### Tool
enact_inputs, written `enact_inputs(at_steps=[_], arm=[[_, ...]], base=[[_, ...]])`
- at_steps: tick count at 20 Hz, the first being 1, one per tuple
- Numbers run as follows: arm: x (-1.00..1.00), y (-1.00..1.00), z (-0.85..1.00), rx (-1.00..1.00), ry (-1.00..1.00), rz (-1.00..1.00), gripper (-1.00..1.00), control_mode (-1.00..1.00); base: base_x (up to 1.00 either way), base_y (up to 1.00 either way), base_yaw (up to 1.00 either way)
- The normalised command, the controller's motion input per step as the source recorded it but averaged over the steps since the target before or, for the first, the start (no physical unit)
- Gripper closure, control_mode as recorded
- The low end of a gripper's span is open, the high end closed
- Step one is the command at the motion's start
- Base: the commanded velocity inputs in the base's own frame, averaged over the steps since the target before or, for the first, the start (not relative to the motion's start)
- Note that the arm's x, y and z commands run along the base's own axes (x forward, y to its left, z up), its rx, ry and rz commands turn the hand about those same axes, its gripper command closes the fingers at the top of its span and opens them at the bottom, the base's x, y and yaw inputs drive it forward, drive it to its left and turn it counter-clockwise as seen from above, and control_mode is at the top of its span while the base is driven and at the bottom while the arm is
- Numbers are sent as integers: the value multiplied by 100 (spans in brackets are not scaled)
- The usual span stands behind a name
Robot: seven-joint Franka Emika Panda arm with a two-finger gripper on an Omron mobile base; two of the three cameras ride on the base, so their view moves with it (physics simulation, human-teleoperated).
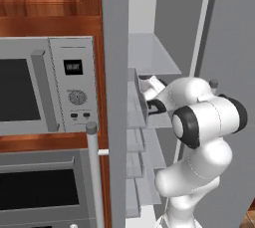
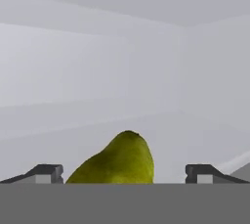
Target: Take the steak, mango, and pear from the freezer and place them in the bowl on the counter.
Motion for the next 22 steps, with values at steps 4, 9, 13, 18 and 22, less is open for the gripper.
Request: enact_inputs(at_steps=[4,9,13,18,22], arm=[[0,-47,-70,0,5,0,100,-100],[0,-54,-69,0,2,0,100,-100],[-32,-2,-41,1,0,0,100,-100],[-37,0,-37,0,-6,0,100,-100],[-67,0,6,2,-13,0,100,-100]], base=[[0,0,0],[0,0,0],[0,0,0],[0,0,0],[0,0,0]])
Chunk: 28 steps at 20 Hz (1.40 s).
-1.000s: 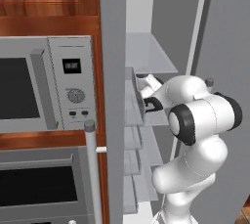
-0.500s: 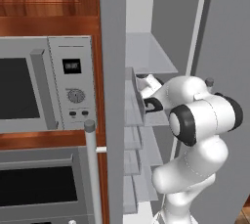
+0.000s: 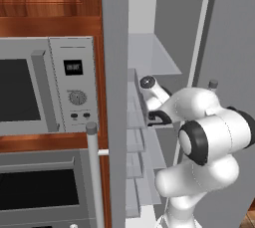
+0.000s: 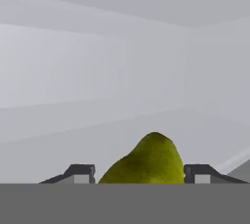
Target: Take the steak, mango, and pear from the freezer and place them in the bowl on the counter.
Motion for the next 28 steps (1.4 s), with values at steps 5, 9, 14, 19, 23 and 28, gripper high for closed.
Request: enact_inputs(at_steps=[5,9,14,19,23,28], arm=[[-74,0,48,1,-5,1,100,-100],[-61,0,90,0,0,1,100,-100],[-57,16,84,2,7,7,100,-100],[-79,11,87,7,5,7,100,-100],[-100,0,76,9,0,0,100,-100],[-100,-2,78,5,0,0,100,-100]], base=[[0,0,0],[0,0,0],[0,0,0],[0,0,0],[0,0,0],[0,0,0]])
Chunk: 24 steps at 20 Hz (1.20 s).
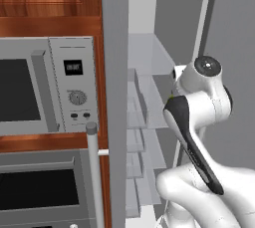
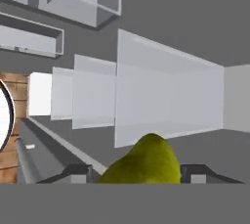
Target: Take the steak, mango, and pear from the freezer and place them in the bowl on the counter.
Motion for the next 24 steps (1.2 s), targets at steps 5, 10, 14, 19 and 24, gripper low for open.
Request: enact_inputs(at_steps=[5,10,14,19,24], arm=[[-94,-36,45,8,-5,0,100,-100],[-96,-38,24,9,-18,0,100,-100],[-98,-42,37,10,-30,-1,100,-100],[-20,-10,13,3,-7,0,100,100],[0,0,0,0,0,0,100,100]], base=[[0,0,0],[0,0,0],[0,0,0],[-70,-55,-5],[-54,-99,-1]])
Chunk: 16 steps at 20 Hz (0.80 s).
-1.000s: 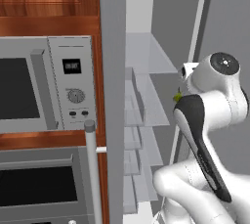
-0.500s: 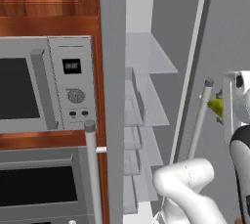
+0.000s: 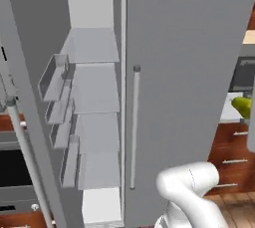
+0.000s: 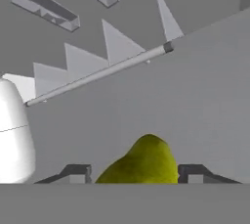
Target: Take the steak, mango, and pear from the freezer and place them in the bowl on the counter.
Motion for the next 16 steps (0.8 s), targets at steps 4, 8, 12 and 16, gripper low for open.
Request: enact_inputs(at_steps=[4,8,12,16], arm=[[0,0,0,0,0,0,100,100],[0,0,0,0,0,0,100,100],[0,0,0,0,0,0,100,100],[0,0,0,0,0,0,100,100]], base=[[0,-100,0],[25,-100,0],[42,-100,0],[14,-100,-4]])
